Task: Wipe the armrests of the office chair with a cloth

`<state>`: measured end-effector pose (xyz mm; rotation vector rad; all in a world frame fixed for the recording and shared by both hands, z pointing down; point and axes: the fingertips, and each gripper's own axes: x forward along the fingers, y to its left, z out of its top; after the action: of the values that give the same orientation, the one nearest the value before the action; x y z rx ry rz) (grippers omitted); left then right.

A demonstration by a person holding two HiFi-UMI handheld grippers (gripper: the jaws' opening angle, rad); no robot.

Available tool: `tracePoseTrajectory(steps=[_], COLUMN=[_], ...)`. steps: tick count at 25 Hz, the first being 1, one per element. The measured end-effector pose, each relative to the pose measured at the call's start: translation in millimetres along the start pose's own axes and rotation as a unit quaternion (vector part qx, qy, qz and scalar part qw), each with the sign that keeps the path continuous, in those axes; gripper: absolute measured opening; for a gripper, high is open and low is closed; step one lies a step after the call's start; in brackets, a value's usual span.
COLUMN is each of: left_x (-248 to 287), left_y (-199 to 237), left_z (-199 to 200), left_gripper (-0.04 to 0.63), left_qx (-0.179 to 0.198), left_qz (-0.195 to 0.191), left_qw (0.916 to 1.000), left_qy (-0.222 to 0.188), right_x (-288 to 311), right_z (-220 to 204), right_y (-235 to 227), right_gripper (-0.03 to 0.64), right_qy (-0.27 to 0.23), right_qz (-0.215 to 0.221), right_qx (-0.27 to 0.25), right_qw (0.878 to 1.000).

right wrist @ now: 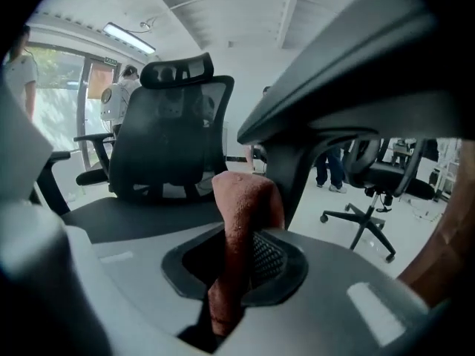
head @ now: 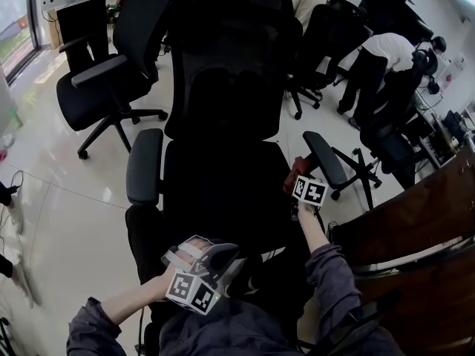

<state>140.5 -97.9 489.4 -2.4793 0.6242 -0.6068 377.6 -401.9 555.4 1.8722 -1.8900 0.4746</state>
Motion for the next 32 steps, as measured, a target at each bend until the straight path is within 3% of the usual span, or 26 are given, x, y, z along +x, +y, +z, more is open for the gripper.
tracePoseTrajectory(steps=[5, 15, 18, 22, 27, 32], left_x=[1, 0, 0, -1, -1, 1], left_y=[0, -3, -2, 0, 1, -1], left_z=[-3, 2, 2, -1, -5, -6], left_gripper=[0.017, 0.017, 0.017, 0.017, 0.017, 0.017], left_qx=[-0.005, -0.002, -0.001, -0.002, -0.005, -0.004], left_qz=[-0.001, -0.003, -0.003, 0.0, 0.001, 0.0], left_qw=[1.0, 1.0, 1.0, 1.0, 1.0, 1.0], left_qy=[0.002, -0.003, -0.002, 0.001, 0.005, 0.005], right_x=[-1, -32, -24, -3, 15, 4], right_z=[-7, 45, 41, 14, -10, 4], right_y=[1, 10, 5, -9, -12, 1], right_gripper=[0.049, 0.049, 0.049, 0.049, 0.049, 0.049], right_qy=[0.007, -0.093, -0.083, -0.034, 0.017, -0.015], right_qz=[0.003, 0.005, -0.007, -0.025, -0.018, -0.003], right_qx=[-0.023, -0.02, -0.008, 0.016, 0.05, 0.036], right_qw=[1.0, 0.995, 0.997, 0.999, 0.998, 0.999])
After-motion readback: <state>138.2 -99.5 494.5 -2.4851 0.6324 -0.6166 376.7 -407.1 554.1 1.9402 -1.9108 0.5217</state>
